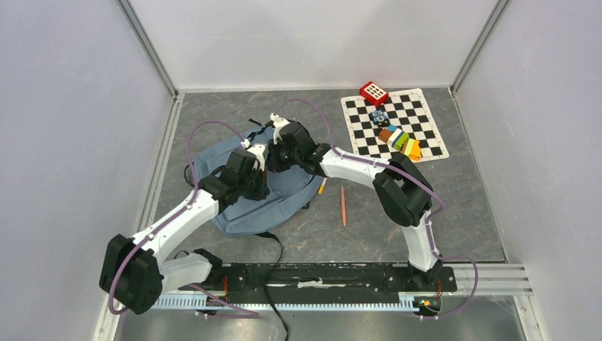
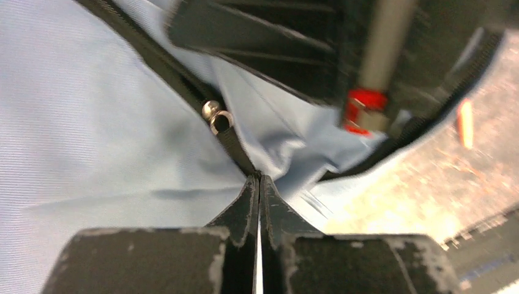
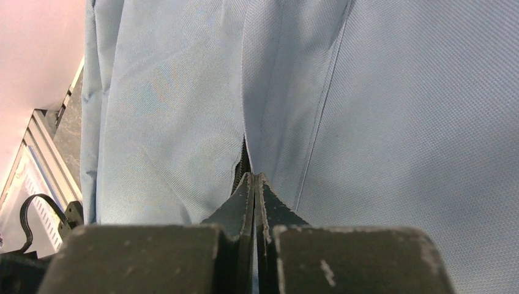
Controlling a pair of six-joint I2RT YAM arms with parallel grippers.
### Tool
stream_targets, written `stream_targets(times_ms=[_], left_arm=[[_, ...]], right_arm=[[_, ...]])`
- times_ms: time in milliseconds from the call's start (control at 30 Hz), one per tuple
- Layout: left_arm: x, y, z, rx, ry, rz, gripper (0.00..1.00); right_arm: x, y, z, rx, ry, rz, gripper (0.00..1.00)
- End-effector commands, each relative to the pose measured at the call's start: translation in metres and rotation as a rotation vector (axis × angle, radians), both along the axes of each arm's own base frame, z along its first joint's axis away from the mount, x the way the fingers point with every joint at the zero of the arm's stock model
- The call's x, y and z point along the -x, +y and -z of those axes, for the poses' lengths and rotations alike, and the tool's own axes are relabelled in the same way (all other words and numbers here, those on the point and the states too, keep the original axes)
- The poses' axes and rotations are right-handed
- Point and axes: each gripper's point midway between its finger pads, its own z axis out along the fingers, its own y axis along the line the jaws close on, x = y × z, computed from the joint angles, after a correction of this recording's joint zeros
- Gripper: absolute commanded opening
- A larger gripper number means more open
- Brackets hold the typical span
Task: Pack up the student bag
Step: Unzip the student bag at the center of the board.
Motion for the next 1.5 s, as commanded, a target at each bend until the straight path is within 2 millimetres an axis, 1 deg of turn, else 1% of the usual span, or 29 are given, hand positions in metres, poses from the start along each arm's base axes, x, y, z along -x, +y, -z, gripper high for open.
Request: stream_targets(times_ms=[0,200,300,367,433,500,533,567,600,633,667,700,733,767,867,933,1000,1100,1233,1267,1333,1400,1467], left_arm=[[0.050,-0.035,-0.006,0.187,0.175,0.128,0.02],[0.085,-0.034,-0.002,0.195,0.308,0.163,0.02],[0.095,-0.036,-0.003,0.209,0.344,0.164,0.02],[0.092,-0.035,-0.011,0.215,0.330,0.142,0.02],[0.083,-0.039,-0.027,0.238,0.285,0.125,0.02],[0.073,-0.043,-0.047,0.261,0.243,0.111,0.02],[0.067,-0.045,-0.058,0.266,0.229,0.101,0.11],[0.062,-0.046,-0.067,0.265,0.225,0.091,0.30],[0.056,-0.045,-0.077,0.257,0.213,0.078,0.56],[0.048,-0.042,-0.084,0.231,0.201,0.052,0.69],[0.040,-0.038,-0.088,0.201,0.194,0.018,0.80],[0.031,-0.031,-0.095,0.173,0.175,-0.025,0.86],[0.023,-0.025,-0.098,0.152,0.166,-0.059,0.90],[0.014,-0.018,-0.101,0.141,0.150,-0.106,0.93],[-0.009,0.002,-0.100,0.139,0.113,-0.249,0.95],[-0.019,0.009,-0.095,0.165,0.104,-0.327,0.95],[-0.032,0.019,-0.085,0.151,0.072,-0.403,0.95],[-0.042,0.030,-0.063,0.090,0.074,-0.481,0.95],[-0.058,0.035,-0.036,0.011,0.092,-0.506,0.91],[-0.061,0.034,-0.032,-0.004,0.102,-0.499,0.88],[-0.066,0.034,-0.020,-0.045,0.131,-0.491,0.85],[-0.069,0.038,-0.008,-0.093,0.151,-0.504,0.82],[-0.071,0.042,0.000,-0.128,0.162,-0.516,0.77]], right_arm=[[-0.005,0.002,-0.023,-0.045,-0.024,0.003,0.00],[-0.008,0.002,-0.023,-0.047,-0.025,0.004,0.00],[-0.010,0.003,-0.024,-0.051,-0.027,0.001,0.00],[-0.011,0.003,-0.026,-0.054,-0.030,0.000,0.00],[-0.012,0.003,-0.029,-0.050,-0.043,-0.005,0.00],[-0.012,0.001,-0.031,-0.038,-0.057,-0.007,0.00],[-0.013,0.000,-0.032,-0.031,-0.065,-0.008,0.00],[-0.013,-0.001,-0.033,-0.026,-0.071,-0.010,0.00],[-0.014,-0.003,-0.034,-0.022,-0.079,-0.011,0.00],[-0.014,-0.004,-0.035,-0.017,-0.085,-0.012,0.00],[-0.014,-0.005,-0.036,-0.014,-0.089,-0.014,0.00],[-0.016,-0.006,-0.038,-0.012,-0.097,-0.012,0.00],[-0.017,-0.008,-0.038,-0.009,-0.100,-0.009,0.00],[-0.018,-0.009,-0.040,-0.009,-0.104,-0.009,0.00],[-0.020,-0.013,-0.038,-0.003,-0.102,-0.007,0.00],[-0.022,-0.015,-0.036,0.010,-0.109,-0.004,0.00],[-0.023,-0.017,-0.031,0.029,-0.108,0.001,0.00],[-0.025,-0.022,-0.023,0.051,-0.095,0.018,0.00],[-0.026,-0.028,-0.013,0.062,-0.057,0.041,0.00],[-0.026,-0.028,-0.013,0.062,-0.057,0.043,0.00],[-0.026,-0.029,-0.015,0.061,-0.059,0.047,0.00],[-0.026,-0.030,-0.014,0.062,-0.057,0.052,0.00],[-0.025,-0.030,-0.013,0.061,-0.052,0.054,0.00]])
